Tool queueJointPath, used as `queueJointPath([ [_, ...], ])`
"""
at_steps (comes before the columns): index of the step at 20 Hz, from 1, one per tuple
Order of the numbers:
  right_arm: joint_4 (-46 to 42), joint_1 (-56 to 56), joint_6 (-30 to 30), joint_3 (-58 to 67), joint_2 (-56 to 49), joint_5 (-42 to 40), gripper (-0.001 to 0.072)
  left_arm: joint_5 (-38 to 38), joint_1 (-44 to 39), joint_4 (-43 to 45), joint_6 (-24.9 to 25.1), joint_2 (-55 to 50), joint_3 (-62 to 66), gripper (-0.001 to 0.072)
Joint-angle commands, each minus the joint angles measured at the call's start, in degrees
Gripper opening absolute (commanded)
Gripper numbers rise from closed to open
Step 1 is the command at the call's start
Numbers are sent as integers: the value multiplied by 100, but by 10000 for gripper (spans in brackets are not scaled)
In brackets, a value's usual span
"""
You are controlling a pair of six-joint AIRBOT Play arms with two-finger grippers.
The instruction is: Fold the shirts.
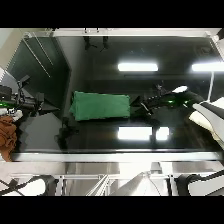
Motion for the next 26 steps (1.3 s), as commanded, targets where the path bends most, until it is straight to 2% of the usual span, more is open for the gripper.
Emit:
queueJointPath([
  [1,708,402,-313,4,-280,-223,596,61,4,-50,72,-44,-2,22],
  [6,1637,719,-748,181,-481,-492,594,59,4,-55,72,-46,-2,22],
  [8,2004,748,-957,254,-505,-492,570,61,4,-57,72,-44,-2,22],
  [9,2210,748,-1104,273,-505,-450,391,59,2,-57,72,-44,-2,22],
  [10,2448,748,-1276,282,-505,-328,167,61,2,-61,72,-46,-2,22],
  [11,2693,748,-1497,282,-503,-160,81,59,2,-59,72,-44,-2,22],
  [12,2931,739,-1687,282,-490,46,29,55,2,-59,72,-46,-2,22],
  [16,3088,234,-1963,282,68,372,27,-94,-79,-61,72,-46,-2,22],
  [18,2695,-481,-1609,282,870,374,27,-188,-232,-61,74,-46,-2,22],
  [20,1810,-1519,-892,282,1967,358,27,-339,-463,-66,170,-46,0,22],
  [23,-203,-3582,328,282,3757,352,26,-592,-789,-63,328,-46,-2,22],
  [26,-2538,-5855,903,273,5189,575,26,-782,-1064,-61,332,-46,-2,22],
])
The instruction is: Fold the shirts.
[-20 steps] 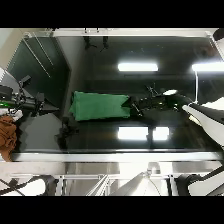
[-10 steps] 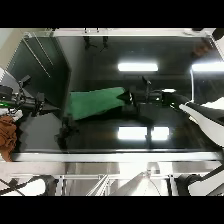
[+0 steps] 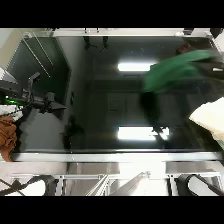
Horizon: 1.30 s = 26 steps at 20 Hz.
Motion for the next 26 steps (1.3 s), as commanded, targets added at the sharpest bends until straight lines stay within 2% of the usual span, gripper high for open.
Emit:
queueJointPath([
  [1,-3097,-2472,981,-42,1613,212,26,-227,-319,4,79,-2,-2,22],
  [3,-4557,-2835,1976,-256,1733,122,26,-236,-422,7,157,-2,-2,22],
  [9,-6494,-2686,2592,-1102,861,37,27,-127,-442,11,157,-2,-2,22],
  [13,-6605,-2684,2570,-1099,695,186,36,-138,-315,4,155,-2,-2,22],
  [14,-6603,-2684,2573,-1097,730,310,116,-136,-289,4,153,-2,-2,22],
  [16,-6566,-2684,2575,-1097,866,575,712,-142,-269,0,153,-2,0,22],
  [19,-6369,-2682,2758,-984,1191,1128,720,-140,-269,-127,155,-2,0,22],
  [21,-5840,-2675,2874,-920,1445,1617,720,-144,-269,-146,155,-2,2,22],
  [25,-3344,-2208,2758,-946,1996,2035,714,76,-271,-160,153,-2,133,22],
  [26,-3005,-1825,2761,-949,1993,1832,605,94,-271,-166,153,-2,258,22],
])
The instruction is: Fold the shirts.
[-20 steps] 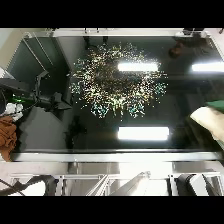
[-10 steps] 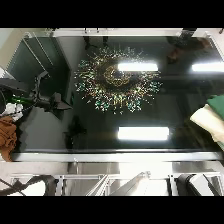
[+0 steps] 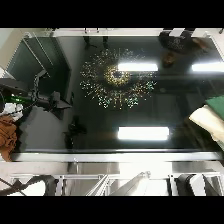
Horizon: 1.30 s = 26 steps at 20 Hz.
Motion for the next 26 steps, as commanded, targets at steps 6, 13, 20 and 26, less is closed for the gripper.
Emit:
queueJointPath([
  [6,2013,4310,-393,20,-973,-2511,29,-164,-280,-90,-175,-70,1443,22],
  [13,2013,6922,-673,1346,-3768,-3838,27,-129,-1217,-96,-470,-1134,2446,21],
  [20,2310,7132,-691,1563,-3987,-4011,28,164,-1541,-96,-472,-1353,2437,23],
  [26,2310,7132,-691,1563,-3987,-4011,29,326,-1541,-96,-470,-1353,2437,23],
])
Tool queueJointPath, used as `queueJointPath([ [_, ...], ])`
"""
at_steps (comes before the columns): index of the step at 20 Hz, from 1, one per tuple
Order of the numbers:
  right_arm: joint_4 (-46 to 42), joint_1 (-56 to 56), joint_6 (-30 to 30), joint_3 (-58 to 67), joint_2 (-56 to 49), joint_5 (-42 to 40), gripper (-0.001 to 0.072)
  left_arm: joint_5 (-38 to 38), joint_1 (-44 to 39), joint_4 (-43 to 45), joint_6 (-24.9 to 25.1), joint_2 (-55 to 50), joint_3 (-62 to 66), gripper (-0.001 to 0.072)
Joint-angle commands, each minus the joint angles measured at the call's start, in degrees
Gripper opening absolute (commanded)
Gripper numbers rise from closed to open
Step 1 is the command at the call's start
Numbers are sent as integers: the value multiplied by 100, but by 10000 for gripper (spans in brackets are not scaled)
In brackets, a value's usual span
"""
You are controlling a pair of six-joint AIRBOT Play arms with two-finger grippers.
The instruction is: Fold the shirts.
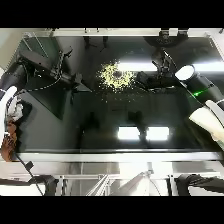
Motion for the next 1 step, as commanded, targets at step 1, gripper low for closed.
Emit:
queueJointPath([
  [1,33,15,2,11,-15,-22,28,107,-11,2,-9,-11,7,23],
])
